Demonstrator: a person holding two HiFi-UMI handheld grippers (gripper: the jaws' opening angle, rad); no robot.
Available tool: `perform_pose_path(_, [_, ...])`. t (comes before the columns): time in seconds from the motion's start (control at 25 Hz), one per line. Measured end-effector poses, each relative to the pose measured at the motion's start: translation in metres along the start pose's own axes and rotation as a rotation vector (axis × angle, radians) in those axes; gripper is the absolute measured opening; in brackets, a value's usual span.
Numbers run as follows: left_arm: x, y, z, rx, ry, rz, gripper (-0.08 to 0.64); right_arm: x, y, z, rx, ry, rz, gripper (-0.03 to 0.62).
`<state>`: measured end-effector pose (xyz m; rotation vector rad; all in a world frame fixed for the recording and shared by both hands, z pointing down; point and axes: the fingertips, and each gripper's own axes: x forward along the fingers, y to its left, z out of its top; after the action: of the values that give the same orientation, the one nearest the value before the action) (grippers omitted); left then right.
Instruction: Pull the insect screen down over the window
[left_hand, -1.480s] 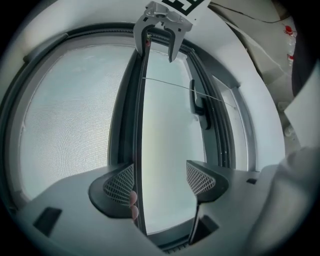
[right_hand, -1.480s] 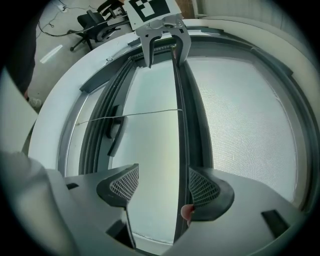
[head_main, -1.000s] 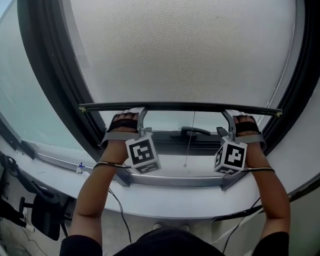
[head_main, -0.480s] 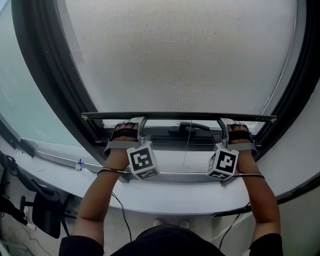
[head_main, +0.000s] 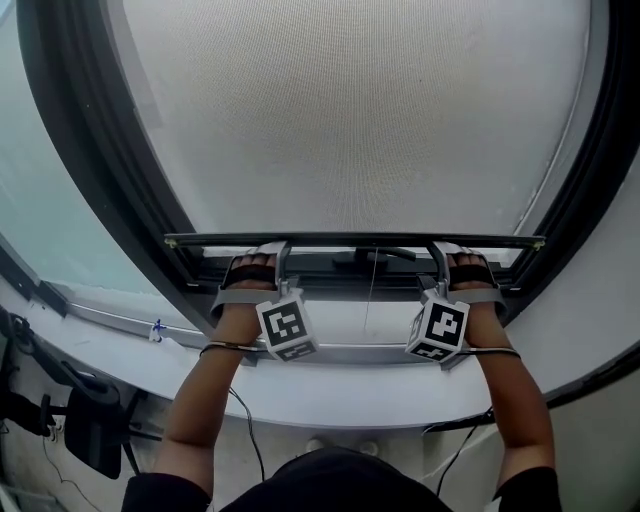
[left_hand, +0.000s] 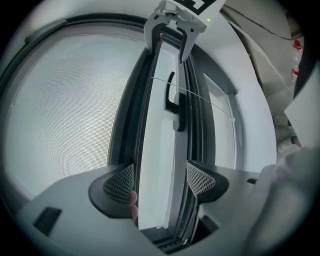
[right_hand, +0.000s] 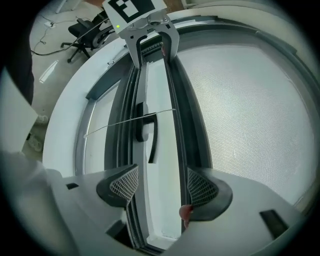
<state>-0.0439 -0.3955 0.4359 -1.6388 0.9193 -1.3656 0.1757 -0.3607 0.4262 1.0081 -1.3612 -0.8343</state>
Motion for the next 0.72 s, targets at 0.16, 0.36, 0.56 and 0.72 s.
perform_pose_path(0.16, [0.010, -0.029, -0.003, 0.021, 0.007, -0.049, 0.331, 0.007, 0.028, -0.001, 0.021, -0.008, 0.082, 0.293])
perform_pose_path(0.36, [0.012, -0.042, -0.003, 0.033, 0.016, -0.051, 0.331, 0.009, 0.043, -0.005, -0.018, 0.028, 0.097, 0.293])
perform_pose_path(0.56, [0.017, -0.048, -0.004, 0.046, 0.034, -0.032, 0.331, 0.015, 0.050, -0.006, -0.031, 0.030, 0.072, 0.293])
perform_pose_path(0.72, [0.023, -0.059, -0.006, 0.050, 0.049, -0.050, 0.331, 0.017, 0.063, -0.005, -0.018, 0.038, 0.131, 0.293])
